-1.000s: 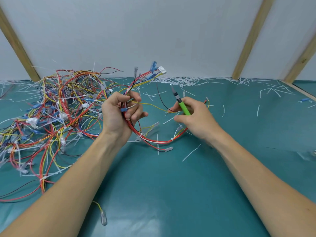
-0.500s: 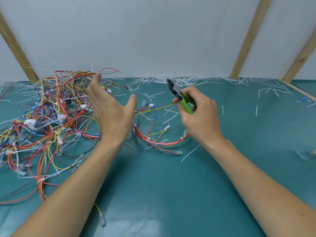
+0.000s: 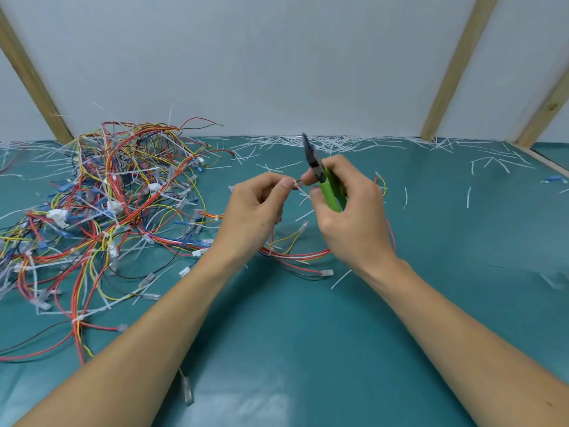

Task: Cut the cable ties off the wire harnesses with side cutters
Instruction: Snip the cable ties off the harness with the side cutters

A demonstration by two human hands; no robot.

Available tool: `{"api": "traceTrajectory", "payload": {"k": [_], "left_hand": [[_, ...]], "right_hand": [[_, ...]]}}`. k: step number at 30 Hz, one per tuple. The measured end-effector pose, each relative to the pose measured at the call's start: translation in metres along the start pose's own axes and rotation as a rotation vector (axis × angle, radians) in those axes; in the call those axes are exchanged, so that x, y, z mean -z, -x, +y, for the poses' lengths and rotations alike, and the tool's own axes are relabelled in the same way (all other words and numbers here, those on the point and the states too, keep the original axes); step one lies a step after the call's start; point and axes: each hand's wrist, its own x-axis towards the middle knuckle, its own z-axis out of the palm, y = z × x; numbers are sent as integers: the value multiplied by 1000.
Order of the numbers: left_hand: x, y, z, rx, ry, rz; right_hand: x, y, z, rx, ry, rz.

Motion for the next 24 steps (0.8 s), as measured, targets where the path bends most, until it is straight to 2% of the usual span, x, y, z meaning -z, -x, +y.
{"api": "traceTrajectory", "payload": {"k": [3, 8, 11, 16, 21, 24], "left_hand": [[3, -2, -2, 86, 115, -34], [6, -5, 0, 175, 542, -53], [9, -5, 0, 205, 718, -49], [4, -3, -5, 187, 586, -65], [5, -3, -1, 146, 317, -39], [6, -3, -1, 175, 336, -62]], "right_hand": [[2, -2, 4, -44, 36, 86], [5, -7, 8, -109, -17, 205], [4, -9, 10, -174, -119, 180], [-4, -5, 8, -222, -254, -11], [-6, -3, 9, -219, -179, -45], [-4, -3, 10, -240, -162, -37]]}}
